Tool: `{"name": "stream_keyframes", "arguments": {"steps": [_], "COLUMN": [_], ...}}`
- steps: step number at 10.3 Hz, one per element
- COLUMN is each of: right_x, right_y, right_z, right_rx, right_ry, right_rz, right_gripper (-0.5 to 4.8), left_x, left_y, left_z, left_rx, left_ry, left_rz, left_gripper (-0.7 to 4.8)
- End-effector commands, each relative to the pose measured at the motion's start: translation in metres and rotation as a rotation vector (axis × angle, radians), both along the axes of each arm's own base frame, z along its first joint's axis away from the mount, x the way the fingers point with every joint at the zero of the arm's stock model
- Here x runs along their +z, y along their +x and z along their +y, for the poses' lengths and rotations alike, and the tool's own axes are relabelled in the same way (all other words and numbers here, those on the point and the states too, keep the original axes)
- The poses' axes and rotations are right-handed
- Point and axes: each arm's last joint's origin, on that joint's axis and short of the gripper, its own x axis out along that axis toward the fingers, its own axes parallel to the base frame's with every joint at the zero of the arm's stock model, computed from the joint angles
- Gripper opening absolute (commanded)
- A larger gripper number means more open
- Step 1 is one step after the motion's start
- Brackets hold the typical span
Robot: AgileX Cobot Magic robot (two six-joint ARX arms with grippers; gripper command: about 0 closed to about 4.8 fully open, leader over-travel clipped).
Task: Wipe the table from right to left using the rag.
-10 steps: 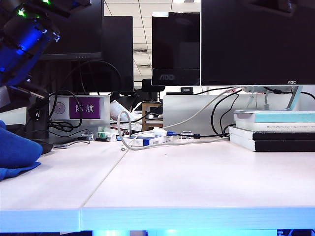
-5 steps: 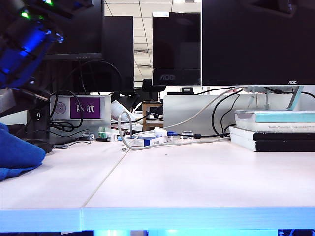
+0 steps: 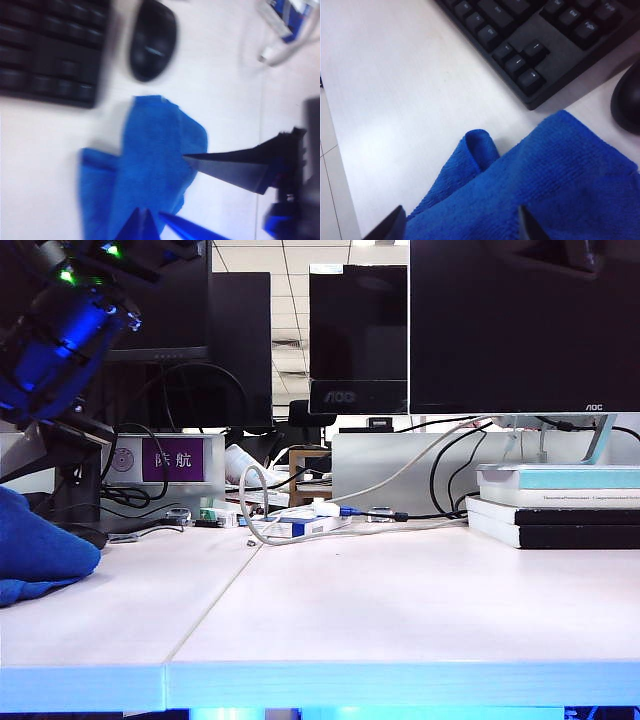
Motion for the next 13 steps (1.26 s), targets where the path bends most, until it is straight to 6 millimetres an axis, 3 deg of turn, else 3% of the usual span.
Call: {"name": "stream_keyframes", "arguments": {"steps": [1, 4, 13], "right_x": [0.006, 0.004, 0.002], "right_y": [-0.001, -0.003, 0.0], "right_z": [0.0, -0.001, -0.007], "right_rx": [0.038, 0.079, 0.145], "right_ry": [0.014, 0.004, -0.003], "right_rz": [-0.026, -0.013, 0.033], "right_gripper": [2.87, 2.65, 2.6], "left_x": [-0.03, -0.077, -0.118], "left_y": [0.002, 0.005, 0.024], "left_z": [-0.001, -0.001, 0.005], "left_rx": [-0.031, -0.06, -0.136], "left_ry": [-0.051, -0.179, -0.291], "left_rz": [-0.012, 0.095, 0.142], "left_gripper": [-0.06, -0.06, -0.06]}}
